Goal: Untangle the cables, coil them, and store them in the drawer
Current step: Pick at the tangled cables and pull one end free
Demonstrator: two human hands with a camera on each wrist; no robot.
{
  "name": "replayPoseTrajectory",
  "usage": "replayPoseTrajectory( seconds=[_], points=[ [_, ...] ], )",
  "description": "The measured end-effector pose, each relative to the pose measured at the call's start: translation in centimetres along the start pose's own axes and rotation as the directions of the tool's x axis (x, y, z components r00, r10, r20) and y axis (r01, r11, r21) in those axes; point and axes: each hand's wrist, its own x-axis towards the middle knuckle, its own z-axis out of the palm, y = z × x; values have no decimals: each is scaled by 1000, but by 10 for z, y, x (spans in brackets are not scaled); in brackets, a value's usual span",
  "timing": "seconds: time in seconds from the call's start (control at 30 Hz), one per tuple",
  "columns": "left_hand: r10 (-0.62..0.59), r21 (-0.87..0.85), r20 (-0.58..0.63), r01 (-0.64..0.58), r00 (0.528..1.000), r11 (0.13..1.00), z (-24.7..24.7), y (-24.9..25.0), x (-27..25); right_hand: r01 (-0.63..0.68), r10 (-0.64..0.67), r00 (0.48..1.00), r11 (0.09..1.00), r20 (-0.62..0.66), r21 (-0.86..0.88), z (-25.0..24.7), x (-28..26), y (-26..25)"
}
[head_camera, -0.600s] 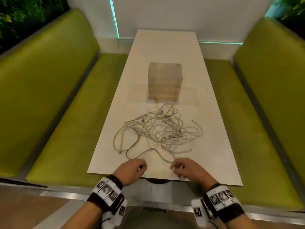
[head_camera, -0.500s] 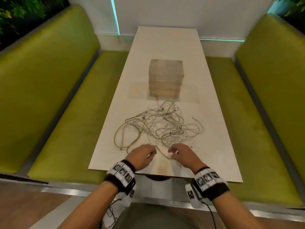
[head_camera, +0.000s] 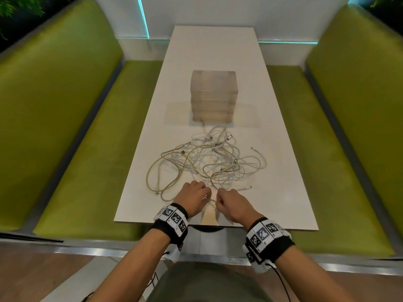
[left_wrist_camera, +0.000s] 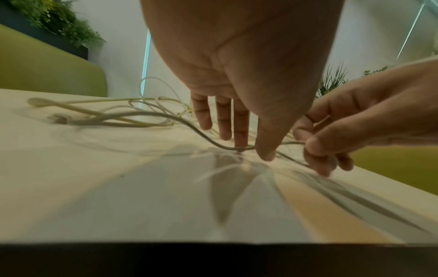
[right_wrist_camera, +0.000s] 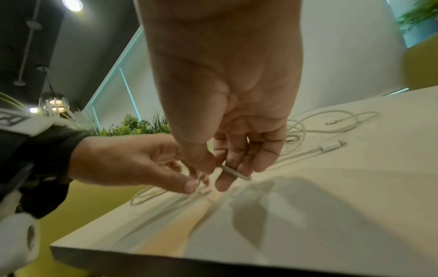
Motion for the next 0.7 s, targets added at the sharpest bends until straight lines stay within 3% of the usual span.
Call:
replayPoseTrajectory(
  seconds=[0.13,0.3,0.4,0.53,0.6,0.7],
  points=[
    [-69,53,-47,72,997,996,-3,-15,-16,27,-14,997,986,-75,167,-16,-9,7],
    [-114,-175,-187,81,976,981,-7,-44,-38,-48,46,998,998,36,44,-27,-9,29],
    [-224,-290,-246,149,943,945,-15,-51,-48,-106,109,994,986,-18,127,-29,-8,37],
    [-298,-111,-313,277,902,954,-10,-61,-61,-128,148,986,968,-81,214,-37,-10,42],
    [-361,-133,-357,335,862,933,-5,-65,-66,-157,169,985,967,-44,203,-38,-12,45],
    [-433,-344,-333,320,838,883,-5,-58,-65,-193,187,979,978,83,76,-39,-17,40]
  ],
)
